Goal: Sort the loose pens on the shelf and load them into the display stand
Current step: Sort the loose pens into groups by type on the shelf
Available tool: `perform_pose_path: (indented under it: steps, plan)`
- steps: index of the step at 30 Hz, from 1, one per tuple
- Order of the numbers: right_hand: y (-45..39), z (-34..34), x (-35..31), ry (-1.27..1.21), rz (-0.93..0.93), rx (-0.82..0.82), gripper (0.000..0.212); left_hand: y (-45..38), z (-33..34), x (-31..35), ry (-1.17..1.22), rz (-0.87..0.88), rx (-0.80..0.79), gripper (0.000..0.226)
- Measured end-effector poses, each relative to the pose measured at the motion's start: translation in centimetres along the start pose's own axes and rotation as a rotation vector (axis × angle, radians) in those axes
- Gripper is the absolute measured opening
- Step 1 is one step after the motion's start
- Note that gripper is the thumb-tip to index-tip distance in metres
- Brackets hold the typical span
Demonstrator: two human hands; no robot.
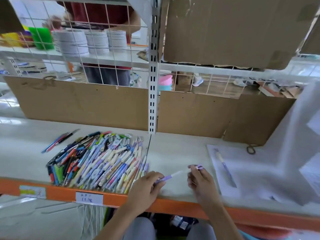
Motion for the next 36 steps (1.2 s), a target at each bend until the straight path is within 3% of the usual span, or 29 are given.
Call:
perform_pose_path:
  steps: [9, 16, 23, 27, 32, 34, 36]
  plan:
    - [0.6, -0.1, -0.5, -0.113, 0.015, -0.014, 0.014, 0.0, 0.0, -0.3, 0.029, -0.073, -0.023, 0.039]
    - [1.9, 1.6, -0.6, 0.176, -0.062, -0.258, 0.012, 0.2, 0.1, 0.1, -0.013, -0.072, -0.072, 0.039]
    - [2.3, 2.6, -0.9, 0.179, -0.081, -0.175, 0.018, -1.0, 0.8, 1.2, 0.125, -0.217, -0.246, 0.022]
    - [2.7, 4.0, -2.6, 0.208, -0.167, -0.094, 0.022, -2.8, 0.2, 2.3, 0.143, -0.248, -0.189, 0.026]
    - [2.2, 5.2, -3.9, 0.266, -0.178, -0.061, 0.021, -2.8, -0.6, 4.1, 0.095, -0.218, 0.045, 0.037]
    - [1.9, 5.1, -3.2, 0.330, -0.153, -0.070, 0.022, -2.2, 0.0, 4.5, 0.016, -0.184, 0.055, 0.051]
    - [1.7, 4.8, -2.5, 0.412, -0.146, -0.103, 0.022, -1.7, 1.1, 4.1, -0.061, -0.179, -0.006, 0.050]
Point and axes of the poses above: each hand's wrist, its own y-axis away from the middle knuckle, its own z-axis out of the palm, x = y × z, the point moved 7 cm from there along -y, towards the middle knuckle, and after that the axes turned 14 degrees about x, right-handed, at the moved point
